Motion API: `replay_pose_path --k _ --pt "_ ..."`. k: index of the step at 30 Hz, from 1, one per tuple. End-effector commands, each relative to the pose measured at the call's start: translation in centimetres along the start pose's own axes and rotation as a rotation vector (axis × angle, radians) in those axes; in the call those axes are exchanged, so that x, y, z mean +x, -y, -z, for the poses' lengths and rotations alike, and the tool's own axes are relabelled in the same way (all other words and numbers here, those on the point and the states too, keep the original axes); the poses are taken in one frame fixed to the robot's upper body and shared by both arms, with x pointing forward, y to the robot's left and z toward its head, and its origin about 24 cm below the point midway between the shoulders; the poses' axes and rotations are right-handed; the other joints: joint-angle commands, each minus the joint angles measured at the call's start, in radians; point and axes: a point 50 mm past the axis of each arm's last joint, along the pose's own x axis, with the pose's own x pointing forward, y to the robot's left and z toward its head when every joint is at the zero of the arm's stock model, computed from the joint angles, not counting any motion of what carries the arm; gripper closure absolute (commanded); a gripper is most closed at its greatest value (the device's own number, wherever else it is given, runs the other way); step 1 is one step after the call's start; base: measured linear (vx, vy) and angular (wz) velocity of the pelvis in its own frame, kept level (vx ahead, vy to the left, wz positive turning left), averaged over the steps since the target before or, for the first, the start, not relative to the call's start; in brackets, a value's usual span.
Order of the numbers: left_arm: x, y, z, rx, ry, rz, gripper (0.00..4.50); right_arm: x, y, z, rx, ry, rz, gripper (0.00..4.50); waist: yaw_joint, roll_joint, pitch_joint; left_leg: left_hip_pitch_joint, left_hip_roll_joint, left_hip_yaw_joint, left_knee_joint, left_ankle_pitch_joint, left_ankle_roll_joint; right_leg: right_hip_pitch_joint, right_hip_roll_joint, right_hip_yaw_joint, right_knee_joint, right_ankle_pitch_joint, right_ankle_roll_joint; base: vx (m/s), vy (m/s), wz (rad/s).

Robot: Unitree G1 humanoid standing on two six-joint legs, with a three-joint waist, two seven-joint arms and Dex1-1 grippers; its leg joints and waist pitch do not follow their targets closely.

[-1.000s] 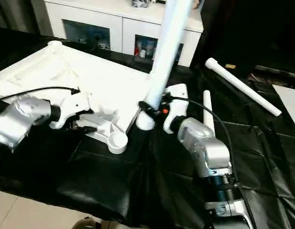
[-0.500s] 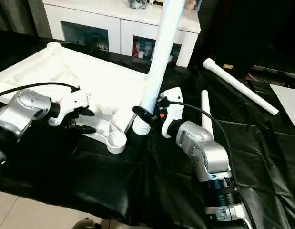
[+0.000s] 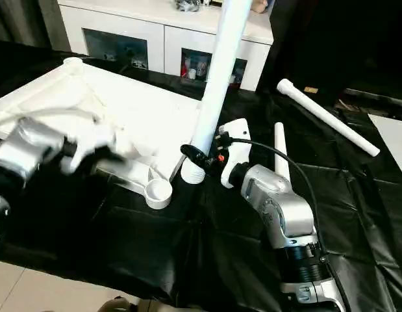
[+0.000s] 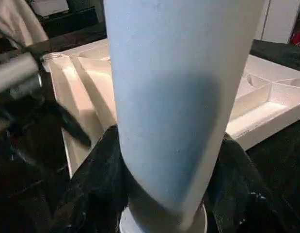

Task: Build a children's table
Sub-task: Pick table leg, then insert table leg to table base

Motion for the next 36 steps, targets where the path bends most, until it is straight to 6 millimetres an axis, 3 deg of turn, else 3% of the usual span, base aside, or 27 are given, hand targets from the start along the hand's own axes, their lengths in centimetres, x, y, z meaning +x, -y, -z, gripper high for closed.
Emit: replay_pose_path --k 1,6,7,15,19,29,36 --pt "0.4 0.1 0.2 0.035 -0.049 0.003 0.99 -0.3 -0.2 -0.2 -0.004 0.005 -0.012 2.64 -0.005 0.032 -0.073 0.032 0.044 -0.02 -0.087 -0.343 -0.092 0.035 -0.093 0.047 -0.075 -0.257 -0.175 0.0 0.0 0.0" --pt "1.2 -0.3 0.3 0.057 -0.079 -0.078 0.99 -0.3 -0.4 0.0 -0.005 0.001 -0.019 2.64 -0.005 0.029 -0.072 0.032 0.041 -0.019 -0.086 -0.349 -0.087 0.035 -0.091 0.047 -0.076 -0.268 -0.175 0.0 0.0 0.0" --pt "1.2 -0.3 0.3 0.056 -0.08 -0.086 1.26 -0.3 -0.4 0.0 -0.005 0.0 -0.021 2.64 -0.004 0.029 -0.072 0.032 0.041 -0.019 -0.085 -0.348 -0.086 0.035 -0.093 0.047 -0.077 -0.269 -0.176 0.0 0.0 0.0" --pt "1.0 -0.1 0.5 0.034 -0.087 -0.035 1.73 -0.3 -0.4 0.0 -0.007 -0.004 -0.026 2.64 -0.004 0.028 -0.071 0.032 0.043 -0.021 -0.087 -0.356 -0.085 0.033 -0.095 0.047 -0.08 -0.295 -0.175 0.0 0.0 0.0" --pt "0.8 0.0 0.7 0.04 -0.133 0.003 2.06 -0.2 -0.4 0.0 -0.011 -0.006 -0.032 2.64 -0.005 0.029 -0.073 0.029 0.043 -0.02 -0.087 -0.322 -0.082 0.037 -0.093 0.046 -0.071 -0.223 -0.19 0.0 0.0 0.0" --pt "1.9 1.0 1.2 -0.037 -0.168 0.03 2.95 -0.3 -0.5 0.1 -0.018 -0.007 -0.038 2.64 -0.007 0.031 -0.074 0.03 0.043 -0.016 -0.085 -0.297 -0.077 0.041 -0.093 0.047 -0.067 -0.17 -0.211 0.0 0.0 0.0" --pt "4.7 2.5 0.1 -0.214 -0.049 -0.068 3.26 -0.3 -0.5 0.1 -0.015 -0.003 -0.034 2.64 -0.009 0.032 -0.067 0.032 0.044 -0.018 -0.087 -0.35 -0.071 0.04 -0.094 0.048 -0.077 -0.283 -0.207 0.0 0.0 0.0"
